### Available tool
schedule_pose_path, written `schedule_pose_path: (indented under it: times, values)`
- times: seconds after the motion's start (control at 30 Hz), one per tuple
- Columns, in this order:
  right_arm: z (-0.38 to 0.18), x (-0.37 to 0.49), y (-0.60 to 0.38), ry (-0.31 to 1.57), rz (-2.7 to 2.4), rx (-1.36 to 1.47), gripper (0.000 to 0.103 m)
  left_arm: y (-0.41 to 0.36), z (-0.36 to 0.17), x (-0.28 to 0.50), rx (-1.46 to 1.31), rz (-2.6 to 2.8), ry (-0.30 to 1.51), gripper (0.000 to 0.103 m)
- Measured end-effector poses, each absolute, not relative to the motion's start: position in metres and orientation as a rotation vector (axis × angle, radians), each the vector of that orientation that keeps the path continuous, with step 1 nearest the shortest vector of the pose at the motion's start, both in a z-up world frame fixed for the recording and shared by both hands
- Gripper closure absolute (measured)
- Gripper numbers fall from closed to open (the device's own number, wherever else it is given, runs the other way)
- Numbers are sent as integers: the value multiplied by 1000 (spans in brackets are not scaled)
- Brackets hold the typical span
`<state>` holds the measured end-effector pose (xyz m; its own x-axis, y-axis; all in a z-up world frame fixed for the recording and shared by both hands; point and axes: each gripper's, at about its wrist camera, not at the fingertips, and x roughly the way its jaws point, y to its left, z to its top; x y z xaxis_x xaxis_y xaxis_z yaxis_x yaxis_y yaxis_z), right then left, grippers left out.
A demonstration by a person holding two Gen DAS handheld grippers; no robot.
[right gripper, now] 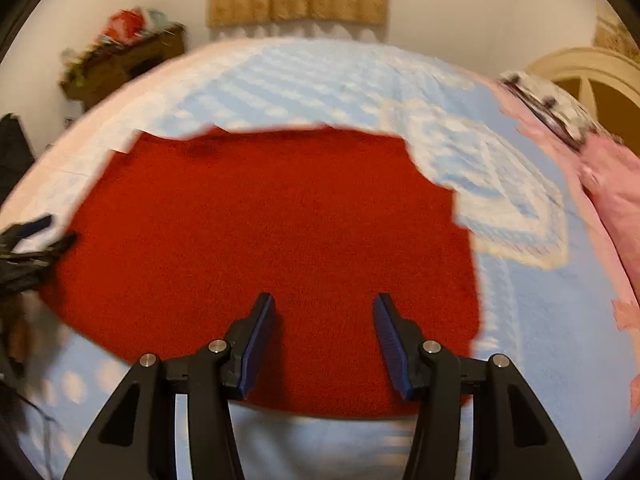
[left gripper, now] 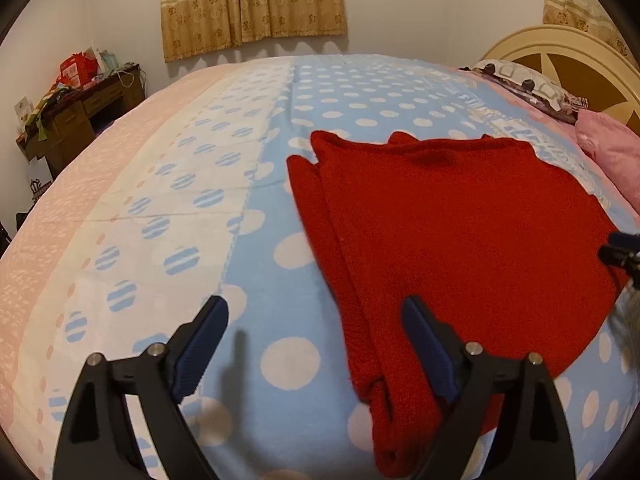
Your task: Fold small clothes
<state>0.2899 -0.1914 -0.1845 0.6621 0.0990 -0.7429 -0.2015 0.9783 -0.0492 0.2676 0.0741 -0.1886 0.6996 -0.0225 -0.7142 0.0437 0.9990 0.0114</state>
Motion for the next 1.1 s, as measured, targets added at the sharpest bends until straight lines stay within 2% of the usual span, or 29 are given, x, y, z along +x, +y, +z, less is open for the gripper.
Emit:
schedule_pose_path:
  times: [0.1, 0.27, 0.6, 0.9, 1.1]
  values:
    - [-178, 280, -145, 800, 281, -155, 50, 75, -189, 270, 26, -30, 797, 7]
    - [-204, 290, -89, 860, 332, -240, 50, 78, -193, 273, 4, -24, 813, 0]
    - [-217, 303, -88, 840, 296, -220, 44, 83, -198, 281, -59, -64, 848, 0]
    - [-206, 275, -87, 755, 286, -202, 43, 85, -193, 270, -45, -45, 828, 0]
    - [-198, 264, -50, 721, 412, -232, 43, 88, -190, 267, -39, -34, 811, 0]
